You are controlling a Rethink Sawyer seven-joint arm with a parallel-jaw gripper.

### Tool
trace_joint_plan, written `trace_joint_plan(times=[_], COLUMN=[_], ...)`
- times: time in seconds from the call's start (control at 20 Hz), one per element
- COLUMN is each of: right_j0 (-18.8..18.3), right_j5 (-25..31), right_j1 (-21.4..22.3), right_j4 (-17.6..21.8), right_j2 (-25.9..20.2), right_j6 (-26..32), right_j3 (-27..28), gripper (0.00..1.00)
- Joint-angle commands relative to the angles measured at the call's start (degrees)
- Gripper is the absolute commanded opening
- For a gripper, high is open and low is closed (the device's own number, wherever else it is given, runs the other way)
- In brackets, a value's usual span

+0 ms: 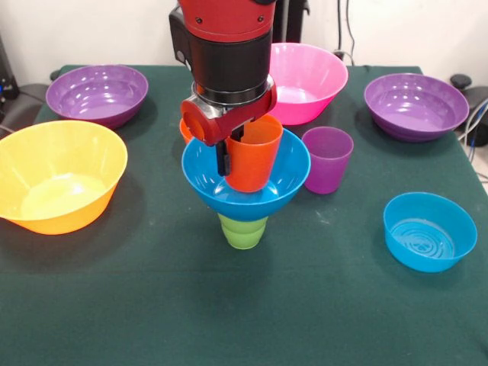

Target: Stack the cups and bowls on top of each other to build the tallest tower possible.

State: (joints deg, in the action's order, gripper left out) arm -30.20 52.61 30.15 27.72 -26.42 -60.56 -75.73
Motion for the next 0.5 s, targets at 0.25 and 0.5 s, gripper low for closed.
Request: trace_joint_plan(times=[0.25,0.5], right_j0=[0.16,0.22], right_j5=[0.34,0.58], right_j1=[0.05,-0.04], right_j4=[5.08,5.12], right_j2=[-2.65,-2.59], right_j6=[11.15,11.22], right_j3=[0.93,0.94], gripper=[0.00,0.00])
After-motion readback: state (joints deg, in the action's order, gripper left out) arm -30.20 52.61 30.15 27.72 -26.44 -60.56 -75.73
